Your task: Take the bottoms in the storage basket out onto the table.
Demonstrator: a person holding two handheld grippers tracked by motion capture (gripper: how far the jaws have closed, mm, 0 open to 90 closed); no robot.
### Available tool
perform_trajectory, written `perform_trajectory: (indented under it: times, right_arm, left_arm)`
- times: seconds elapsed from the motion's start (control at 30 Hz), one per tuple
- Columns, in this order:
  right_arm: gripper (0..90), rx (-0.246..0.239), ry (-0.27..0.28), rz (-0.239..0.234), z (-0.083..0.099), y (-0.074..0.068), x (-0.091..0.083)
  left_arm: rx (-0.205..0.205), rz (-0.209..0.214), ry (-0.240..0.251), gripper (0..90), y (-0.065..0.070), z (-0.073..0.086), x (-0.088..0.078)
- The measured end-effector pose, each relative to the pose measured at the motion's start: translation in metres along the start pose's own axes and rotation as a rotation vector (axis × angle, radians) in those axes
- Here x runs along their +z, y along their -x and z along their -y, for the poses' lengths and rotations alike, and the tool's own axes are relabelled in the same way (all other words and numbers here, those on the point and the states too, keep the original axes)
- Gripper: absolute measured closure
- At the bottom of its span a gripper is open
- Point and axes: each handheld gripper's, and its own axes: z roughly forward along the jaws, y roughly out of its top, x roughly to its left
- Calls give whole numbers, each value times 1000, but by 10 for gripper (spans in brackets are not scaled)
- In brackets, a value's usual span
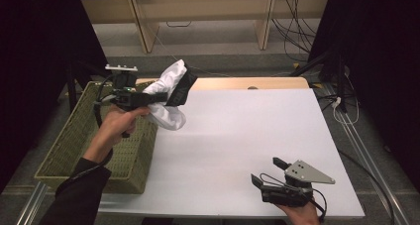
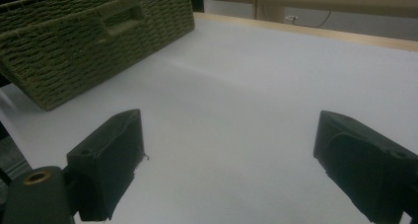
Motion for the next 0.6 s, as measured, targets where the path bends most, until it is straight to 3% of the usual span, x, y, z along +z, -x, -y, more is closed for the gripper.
perform_trajectory:
  times: [0.33, 0.6]
  right_arm:
    - [126, 0, 2, 2, 0, 0, -2]
    - [126, 4, 4, 0, 0, 0, -2]
  left_arm:
    - [24, 62, -33, 633, 26, 0, 34]
    - [49, 82, -59, 632, 40, 2, 52]
